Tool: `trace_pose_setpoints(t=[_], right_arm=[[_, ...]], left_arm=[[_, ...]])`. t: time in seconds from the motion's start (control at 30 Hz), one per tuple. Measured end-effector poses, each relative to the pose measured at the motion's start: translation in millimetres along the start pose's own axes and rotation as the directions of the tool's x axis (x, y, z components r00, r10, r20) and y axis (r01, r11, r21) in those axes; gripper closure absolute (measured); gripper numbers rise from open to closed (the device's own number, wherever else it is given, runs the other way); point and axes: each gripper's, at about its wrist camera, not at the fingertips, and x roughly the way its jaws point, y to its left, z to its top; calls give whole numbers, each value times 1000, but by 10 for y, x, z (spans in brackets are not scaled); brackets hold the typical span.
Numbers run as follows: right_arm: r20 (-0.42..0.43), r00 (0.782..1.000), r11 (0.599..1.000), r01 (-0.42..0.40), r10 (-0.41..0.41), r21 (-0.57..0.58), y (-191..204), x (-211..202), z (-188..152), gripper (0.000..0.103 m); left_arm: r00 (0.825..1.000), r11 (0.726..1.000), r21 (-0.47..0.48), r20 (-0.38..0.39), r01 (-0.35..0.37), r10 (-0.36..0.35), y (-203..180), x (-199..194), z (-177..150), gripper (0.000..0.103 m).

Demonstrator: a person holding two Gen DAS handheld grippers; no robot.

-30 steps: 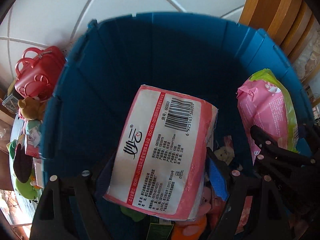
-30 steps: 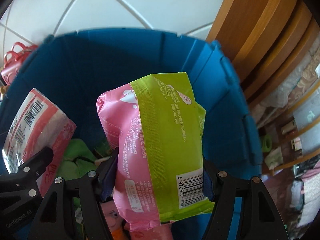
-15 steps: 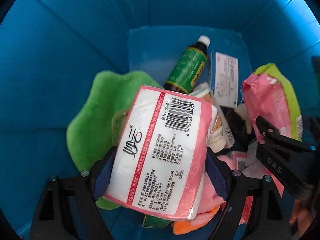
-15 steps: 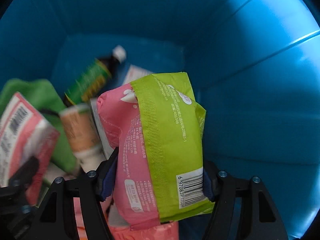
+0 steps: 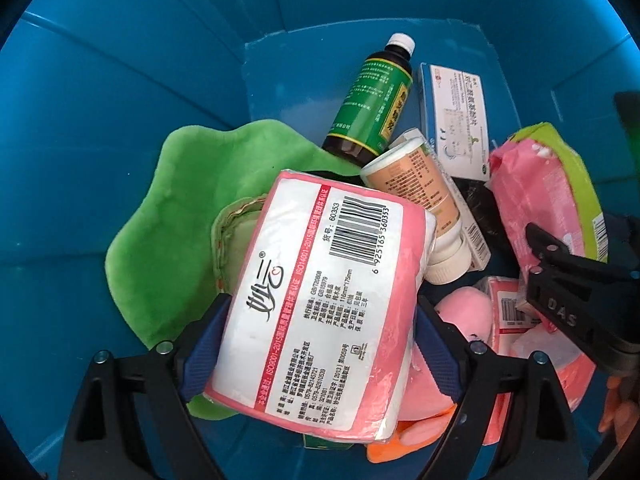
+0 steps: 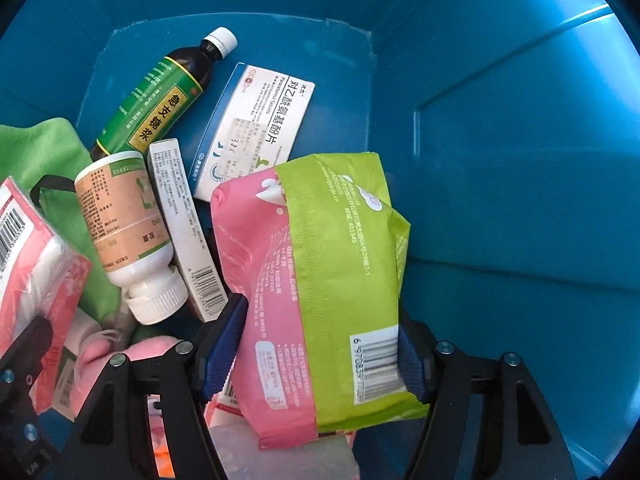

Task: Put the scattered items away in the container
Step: 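Open both tools to drop the packs into the crate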

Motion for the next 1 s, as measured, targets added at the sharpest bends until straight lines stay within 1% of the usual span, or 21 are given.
trace_pose_setpoints(t=[0.03, 0.1, 0.13, 0.27, 0.3, 0.37, 0.43, 0.5, 0.53, 0.6, 0.63, 0.7, 0.73, 0.77, 0.8, 0.9, 1.0], right_arm=[[5, 1000, 1000, 2, -2, 2, -12, -24, -20, 30], [16, 1000, 1000, 10, -10, 4, -43, -86, -65, 21], [22, 1000, 1000, 13, -13, 6, -63, -123, -91, 19], [46, 999, 1000, 24, -24, 0, -141, -281, -232, 11], [52, 998, 1000, 25, -25, -3, -147, -324, -262, 10], [60, 998, 1000, 24, -23, -12, -50, -455, -205, 9], [73, 997, 1000, 24, -22, -17, -34, -543, -258, 8], [83, 996, 1000, 25, -23, -18, 32, -676, -151, 7], [86, 996, 1000, 24, -22, -18, 51, -722, -164, 7], [93, 995, 999, 25, -23, -20, 37, -784, -187, 7], [97, 995, 999, 29, -26, -23, 26, -790, -135, 6], [104, 994, 999, 33, -30, -29, 13, -755, -32, 6], [106, 994, 999, 33, -30, -31, 9, -714, 29, 6], [108, 994, 999, 32, -29, -31, 6, -656, 102, 5], [109, 994, 999, 33, -29, -30, 7, -640, 128, 5], [118, 992, 999, 39, -35, -27, -1, -695, 119, 4], [129, 991, 999, 37, -33, -28, -4, -755, 116, 4]], left_arm=[[1000, 1000, 5, -3, -5, 5, -12, 2, -3, 15], [1000, 1000, 14, -2, -10, 10, -36, -16, -8, 15], [1000, 1000, 16, 6, -9, 9, -44, -38, -9, 15], [998, 1000, 10, 62, -2, 1, -42, -187, -4, 15], [997, 1000, 8, 78, 2, -3, -40, -229, -3, 14], [994, 1000, 7, 109, 7, -8, -42, -308, -11, 13], [990, 1000, 9, 144, 6, -7, -34, -399, -27, 13], [984, 1000, 10, 177, -1, 0, -25, -473, -31, 12], [982, 1000, 6, 191, 0, -1, -16, -512, -34, 11], [976, 1000, -20, 216, 24, -19, 27, -576, -36, 10], [971, 998, -43, 236, 42, -30, 66, -621, -32, 10], [955, 993, -58, 284, 107, -86, 119, -741, -30, 10], [949, 992, -58, 302, 113, -90, 124, -778, -30, 10], [949, 994, -57, 309, 92, -70, 116, -792, -30, 10], [952, 996, -53, 301, 69, -50, 101, -778, -23, 10], [966, 996, -59, 252, 70, -53, 102, -703, 6, 10], [968, 998, -55, 252, 31, -16, 87, -712, 18, 10]])
